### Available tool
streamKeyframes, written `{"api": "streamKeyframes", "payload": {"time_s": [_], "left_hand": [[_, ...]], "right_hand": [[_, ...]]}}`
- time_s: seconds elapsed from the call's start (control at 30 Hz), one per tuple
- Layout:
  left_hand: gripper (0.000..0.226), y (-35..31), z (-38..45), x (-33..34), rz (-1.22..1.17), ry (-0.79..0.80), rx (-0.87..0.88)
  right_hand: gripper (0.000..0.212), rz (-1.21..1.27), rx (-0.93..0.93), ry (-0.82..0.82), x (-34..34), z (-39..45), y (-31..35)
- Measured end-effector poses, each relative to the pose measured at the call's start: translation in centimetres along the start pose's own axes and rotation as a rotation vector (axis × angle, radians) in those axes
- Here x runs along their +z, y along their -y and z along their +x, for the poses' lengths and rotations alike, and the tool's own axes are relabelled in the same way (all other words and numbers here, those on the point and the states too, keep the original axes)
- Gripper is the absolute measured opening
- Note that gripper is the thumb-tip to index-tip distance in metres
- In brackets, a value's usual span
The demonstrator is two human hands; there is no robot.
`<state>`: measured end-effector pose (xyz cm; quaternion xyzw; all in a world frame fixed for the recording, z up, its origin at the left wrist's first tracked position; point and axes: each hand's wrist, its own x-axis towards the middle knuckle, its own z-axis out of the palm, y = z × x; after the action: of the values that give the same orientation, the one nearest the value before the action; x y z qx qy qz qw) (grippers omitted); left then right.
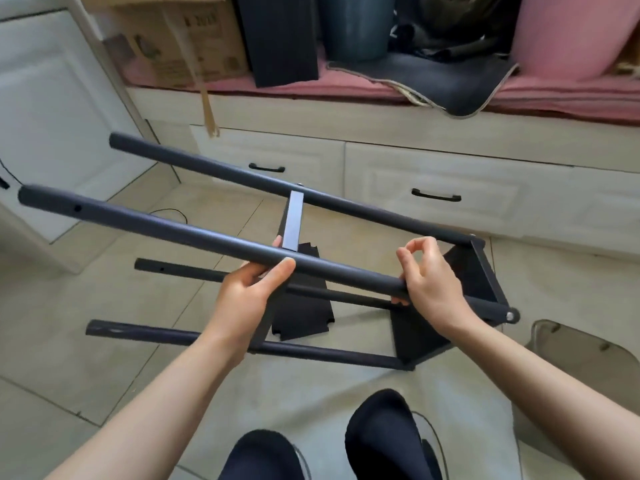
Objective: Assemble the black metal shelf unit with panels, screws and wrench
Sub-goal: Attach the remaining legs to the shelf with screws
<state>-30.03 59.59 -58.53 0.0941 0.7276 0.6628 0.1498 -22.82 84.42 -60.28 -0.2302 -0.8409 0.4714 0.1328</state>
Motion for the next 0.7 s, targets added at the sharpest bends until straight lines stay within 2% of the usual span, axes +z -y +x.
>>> {"api": "streamKeyframes", "payload": {"time_s": [0.3, 0.5, 0.7], "left_hand": [[0.069, 4.4, 0.5, -1.6, -0.231, -0.107, -0.069], [0.077, 7.1, 0.7, -1.0, -0.292, -0.148, -0.095], [0.072, 8.5, 1.0, -0.5, -0.270, -0.160, -0.117]], "right_hand": [[0.017, -0.181, -0.079, 0.029, 2.5, 0.0, 0.5], [0.016, -0.290, -0.097, 0.043, 2.9, 0.9, 0.0], [0.017, -0.298, -0.113, 0.051, 2.7, 1.1, -0.6]]}}
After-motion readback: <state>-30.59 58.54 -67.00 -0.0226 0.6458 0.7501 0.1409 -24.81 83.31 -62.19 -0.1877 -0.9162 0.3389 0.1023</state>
